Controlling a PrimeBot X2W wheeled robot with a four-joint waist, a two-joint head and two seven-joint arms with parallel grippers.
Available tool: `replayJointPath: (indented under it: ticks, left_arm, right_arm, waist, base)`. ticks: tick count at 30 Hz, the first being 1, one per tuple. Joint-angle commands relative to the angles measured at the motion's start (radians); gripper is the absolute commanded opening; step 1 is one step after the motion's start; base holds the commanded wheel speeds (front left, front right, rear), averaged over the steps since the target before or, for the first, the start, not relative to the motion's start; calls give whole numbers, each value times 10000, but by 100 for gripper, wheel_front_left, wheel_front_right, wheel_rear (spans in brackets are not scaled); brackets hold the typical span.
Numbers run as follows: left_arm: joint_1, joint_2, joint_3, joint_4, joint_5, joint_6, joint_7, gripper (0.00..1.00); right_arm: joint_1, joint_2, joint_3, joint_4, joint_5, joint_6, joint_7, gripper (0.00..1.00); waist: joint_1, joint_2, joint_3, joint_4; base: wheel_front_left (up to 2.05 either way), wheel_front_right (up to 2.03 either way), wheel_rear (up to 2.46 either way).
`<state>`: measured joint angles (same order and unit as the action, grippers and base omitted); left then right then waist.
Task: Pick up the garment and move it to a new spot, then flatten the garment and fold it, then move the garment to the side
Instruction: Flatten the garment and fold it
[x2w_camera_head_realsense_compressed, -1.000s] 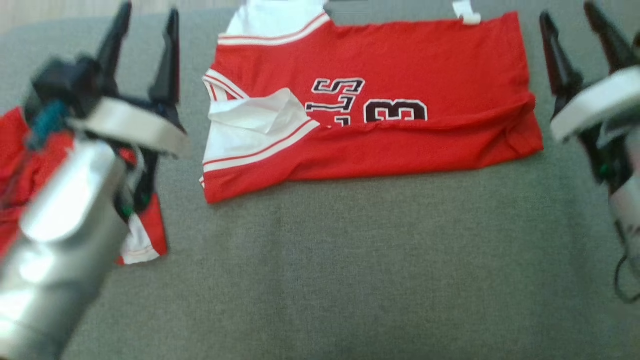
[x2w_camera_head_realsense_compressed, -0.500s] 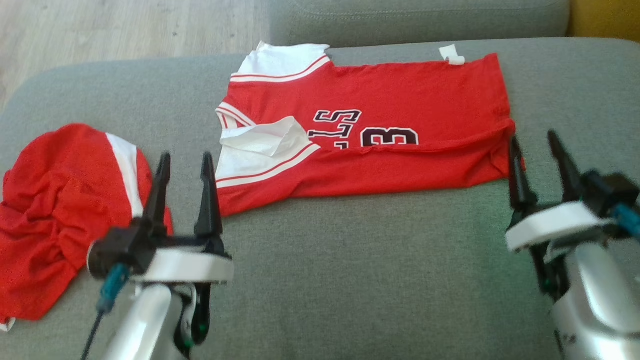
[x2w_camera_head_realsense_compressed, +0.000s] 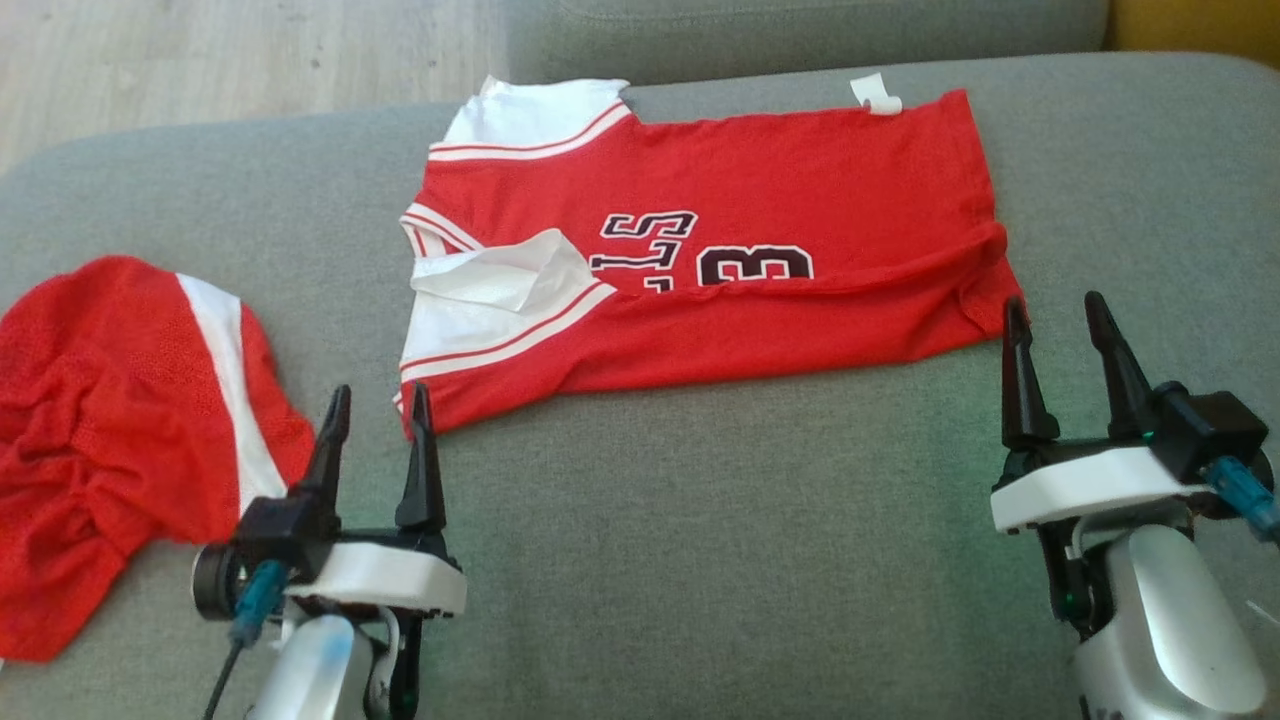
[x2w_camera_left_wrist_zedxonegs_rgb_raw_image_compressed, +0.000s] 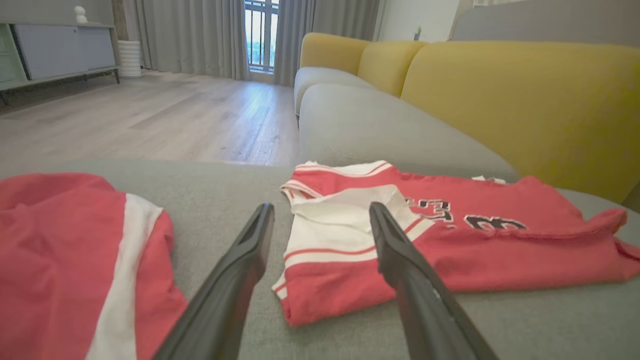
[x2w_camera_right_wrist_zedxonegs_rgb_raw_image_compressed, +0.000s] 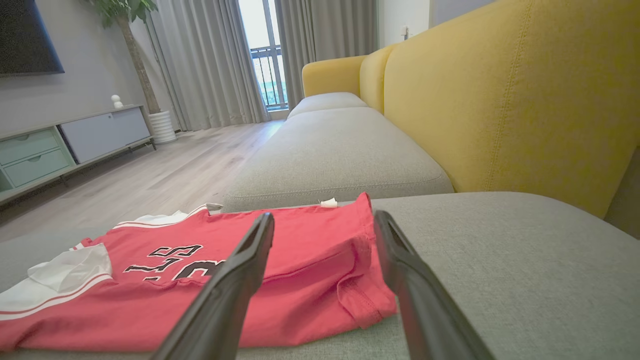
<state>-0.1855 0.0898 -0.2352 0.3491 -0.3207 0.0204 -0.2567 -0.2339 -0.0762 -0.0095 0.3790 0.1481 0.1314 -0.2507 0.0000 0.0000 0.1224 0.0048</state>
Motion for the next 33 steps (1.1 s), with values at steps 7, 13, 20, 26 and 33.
replayJointPath:
  ticks: [7,13,20,26,33]
  left_arm:
    - [-1609,42,60,2153,125,1,879,100]
    - [-2363,104,262,3609,-71,276,1491,100]
    - [-2852,42,87,4580,-173,95,1834,100]
    - [-3162,-31,-5,4639,-337,-350,1251,0]
    - [-3463,80,-7,3665,-189,-544,128,0]
  right_arm:
    - [-467,57,350,-615,-66,-7,61,100]
    - [-532,43,411,-779,12,-7,97,100]
    - [-554,33,302,-827,1,-7,104,100]
    - [-656,66,-213,-502,-301,-7,499,100]
    - [-1280,233,-1626,491,-1051,-7,1451,100]
  waist:
    - [0,0,486,-238]
    - [0,0,805,-405]
    - [0,0,989,-445]
    - [0,0,975,-301]
    - [0,0,971,1]
  base:
    - [0,0,0]
    - [0,0,0]
    - [0,0,0]
    - [0,0,0]
    - [0,0,0]
